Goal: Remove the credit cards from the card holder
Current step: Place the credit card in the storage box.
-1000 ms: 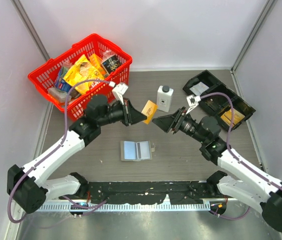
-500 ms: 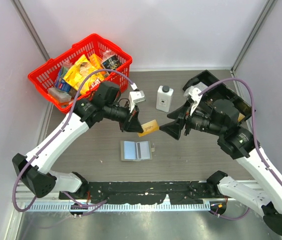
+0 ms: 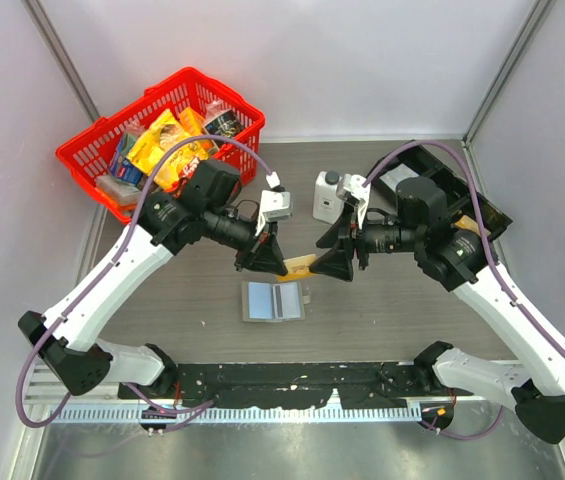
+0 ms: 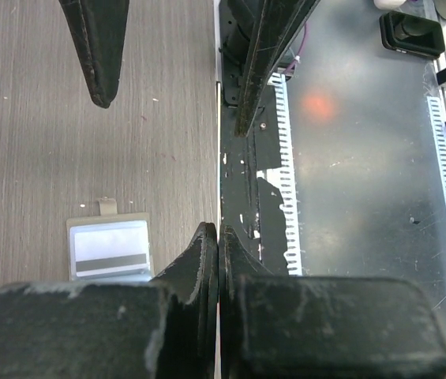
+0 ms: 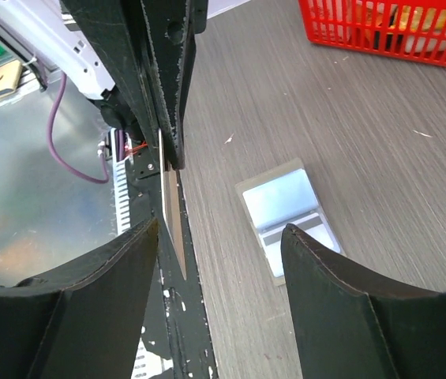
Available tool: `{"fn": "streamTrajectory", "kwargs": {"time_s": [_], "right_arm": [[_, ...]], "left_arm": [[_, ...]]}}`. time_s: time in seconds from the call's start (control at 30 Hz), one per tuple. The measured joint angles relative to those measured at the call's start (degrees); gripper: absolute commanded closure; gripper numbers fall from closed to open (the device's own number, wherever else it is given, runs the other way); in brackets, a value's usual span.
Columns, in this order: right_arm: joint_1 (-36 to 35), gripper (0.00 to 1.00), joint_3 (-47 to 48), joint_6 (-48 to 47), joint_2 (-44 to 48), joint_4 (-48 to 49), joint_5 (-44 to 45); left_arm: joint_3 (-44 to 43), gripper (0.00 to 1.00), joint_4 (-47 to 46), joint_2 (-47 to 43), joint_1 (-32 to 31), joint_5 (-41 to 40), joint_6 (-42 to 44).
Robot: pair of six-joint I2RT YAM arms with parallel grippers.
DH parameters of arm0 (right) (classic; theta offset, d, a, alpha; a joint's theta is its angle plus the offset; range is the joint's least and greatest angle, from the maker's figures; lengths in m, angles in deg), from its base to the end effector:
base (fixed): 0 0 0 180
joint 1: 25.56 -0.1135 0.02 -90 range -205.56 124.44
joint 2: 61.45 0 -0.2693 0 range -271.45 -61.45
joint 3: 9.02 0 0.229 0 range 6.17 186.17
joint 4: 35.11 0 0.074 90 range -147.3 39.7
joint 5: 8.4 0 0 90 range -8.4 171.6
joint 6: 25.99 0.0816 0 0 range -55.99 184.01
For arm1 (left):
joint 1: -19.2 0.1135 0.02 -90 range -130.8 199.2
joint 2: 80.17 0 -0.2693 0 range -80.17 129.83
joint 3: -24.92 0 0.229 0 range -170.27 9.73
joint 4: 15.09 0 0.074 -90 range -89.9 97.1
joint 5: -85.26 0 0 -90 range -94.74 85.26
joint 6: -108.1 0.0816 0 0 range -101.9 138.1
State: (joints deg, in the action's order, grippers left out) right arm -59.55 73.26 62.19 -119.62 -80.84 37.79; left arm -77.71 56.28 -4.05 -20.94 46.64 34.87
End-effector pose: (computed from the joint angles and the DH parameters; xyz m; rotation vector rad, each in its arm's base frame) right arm 0.1430 0.1645 0.3869 -1.0937 1.6724 1.1076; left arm 0.1492 -0.2092 0.3890 1.4720 1.7691 -1.2531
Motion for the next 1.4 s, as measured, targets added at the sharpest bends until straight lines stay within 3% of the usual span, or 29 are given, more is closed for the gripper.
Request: {"fn": "streamTrajectory", "kwargs": {"time_s": [0.23,0.4,0.6,0.7,0.73,0.87,0.93,1.1,1.33,1.4], "right_arm": [[0.0,0.36,0.3,-0.1,-1.5,0.0,-2.7],[0.0,0.5,0.3,-0.4,-1.6,0.1,-4.0],[0.0,0.76,0.4,-1.0,-1.7,0.0,-5.7],[0.0,0.99,0.7,-1.2,-2.0,0.0,-7.0],[0.0,0.99,0.8,-1.1,-2.1,0.0,-7.5],[0.0,0.99,0.9,-1.0,-2.1,-0.4,-7.3],[0.0,0.99,0.9,-0.8,-2.1,-0.5,-5.3],[1.4,0.99,0.7,1.4,-2.0,-1.4,1.8],[9.3,0.99,-2.6,6.7,-1.6,-2.9,11.7],[12.7,0.99,-3.7,8.7,-1.6,-4.2,15.6]], "left_arm": [[-0.8,1.0,1.0,0.9,0.0,0.8,1.0],[-0.8,1.0,1.4,1.3,-0.3,0.9,1.6],[-0.8,1.0,1.7,1.8,-1.0,0.7,1.7],[-0.8,1.0,1.7,1.9,-1.1,0.4,1.7],[-0.8,0.97,1.7,1.9,-1.1,0.2,1.7],[-0.8,0.4,1.4,2.1,-1.2,-1.1,1.7],[-0.5,0.25,0.2,2.0,-1.3,-3.0,0.4],[5.7,0.17,-8.0,-0.4,-0.2,-11.1,-6.3],[19.1,0.12,-24.2,-5.9,10.5,-21.9,-21.7],[21.9,0.05,-26.8,-7.4,11.9,-25.8,-24.7]]}}
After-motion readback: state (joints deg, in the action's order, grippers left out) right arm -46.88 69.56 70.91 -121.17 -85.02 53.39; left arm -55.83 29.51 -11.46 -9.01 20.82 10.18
